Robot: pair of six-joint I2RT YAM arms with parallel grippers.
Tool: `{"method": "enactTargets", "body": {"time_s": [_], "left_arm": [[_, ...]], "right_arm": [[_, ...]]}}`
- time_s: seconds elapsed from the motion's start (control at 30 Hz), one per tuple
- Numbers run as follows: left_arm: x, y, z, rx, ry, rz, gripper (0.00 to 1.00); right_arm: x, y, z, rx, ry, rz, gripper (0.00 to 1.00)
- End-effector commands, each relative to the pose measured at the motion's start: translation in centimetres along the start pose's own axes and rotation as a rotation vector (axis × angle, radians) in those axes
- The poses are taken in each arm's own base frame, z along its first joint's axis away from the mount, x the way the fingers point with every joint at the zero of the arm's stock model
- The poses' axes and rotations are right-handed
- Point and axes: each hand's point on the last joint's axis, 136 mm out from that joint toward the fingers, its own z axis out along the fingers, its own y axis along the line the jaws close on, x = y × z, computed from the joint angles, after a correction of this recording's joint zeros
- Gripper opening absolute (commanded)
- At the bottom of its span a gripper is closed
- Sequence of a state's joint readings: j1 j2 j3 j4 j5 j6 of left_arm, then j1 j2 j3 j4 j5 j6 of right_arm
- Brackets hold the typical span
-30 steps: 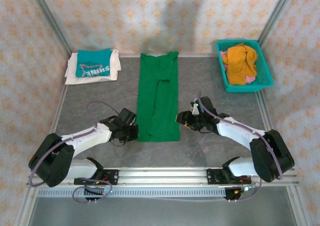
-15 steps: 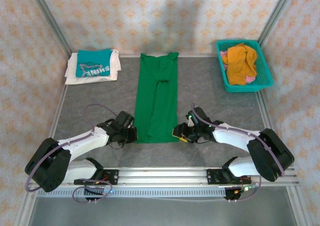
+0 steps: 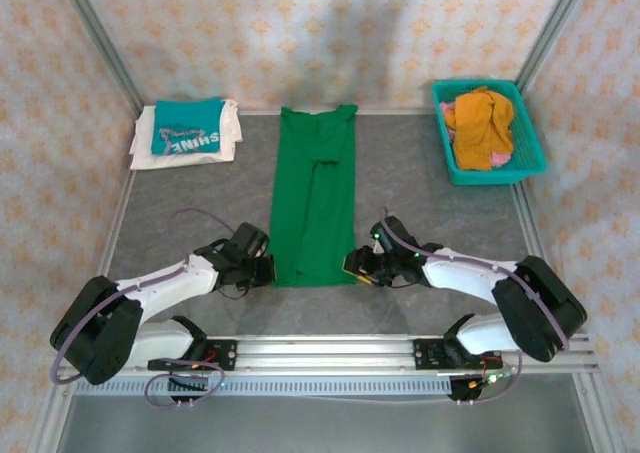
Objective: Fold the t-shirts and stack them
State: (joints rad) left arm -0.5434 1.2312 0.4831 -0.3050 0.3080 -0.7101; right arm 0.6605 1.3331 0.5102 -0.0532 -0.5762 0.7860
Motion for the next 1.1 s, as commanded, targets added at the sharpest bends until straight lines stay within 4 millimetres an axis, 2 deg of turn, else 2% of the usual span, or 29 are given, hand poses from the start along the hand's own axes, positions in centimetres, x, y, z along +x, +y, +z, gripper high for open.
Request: {"method": "enactTargets", "body": {"time_s": [0.0,0.1,0.3,0.4,0.53,0.7,0.83,0.93,1.07], "left_arm": [[0.5,0.5,0.4,-0.017,0.011,0.001,0.0],[0.3,0.3,0.7,-0.015,0.015,0.009,0.0],[0.5,0.3,0.9,-0.014,0.024,0.007,0.0],[0.5,0.4,0.8,-0.016,0.02,0.007,0.0],[0.7,0.6,0.7,-0.018,0.02,0.009,0.0],[0.7,0.9,0.6,-0.03,0.017,0.014,0.0],[0.6,0.9,0.3,-0.034,0.016,0.025,0.0],[0.7,1.1,0.1,-0.045,0.015,0.035,0.0],[1.3,1.7,-0.2,-0.069,0.029,0.051,0.0]], "right_arm": [[-0.3,-0.8,-0.5,0.057,-0.03,0.007,0.48],[-0.2,-0.9,0.3,0.057,-0.006,0.003,0.47],[0.4,0.6,1.8,0.045,0.035,-0.045,0.44],[0.4,1.1,2.2,0.038,0.031,-0.047,0.32],[0.1,1.0,1.9,0.056,0.009,-0.041,0.25],[-0.3,1.0,1.4,0.077,-0.013,-0.052,0.09],[-0.6,1.6,0.4,0.058,-0.044,-0.09,0.05],[-0.4,0.9,0.0,0.089,-0.05,-0.102,0.01],[0.6,0.2,0.4,0.065,-0.017,-0.099,0.0]]}}
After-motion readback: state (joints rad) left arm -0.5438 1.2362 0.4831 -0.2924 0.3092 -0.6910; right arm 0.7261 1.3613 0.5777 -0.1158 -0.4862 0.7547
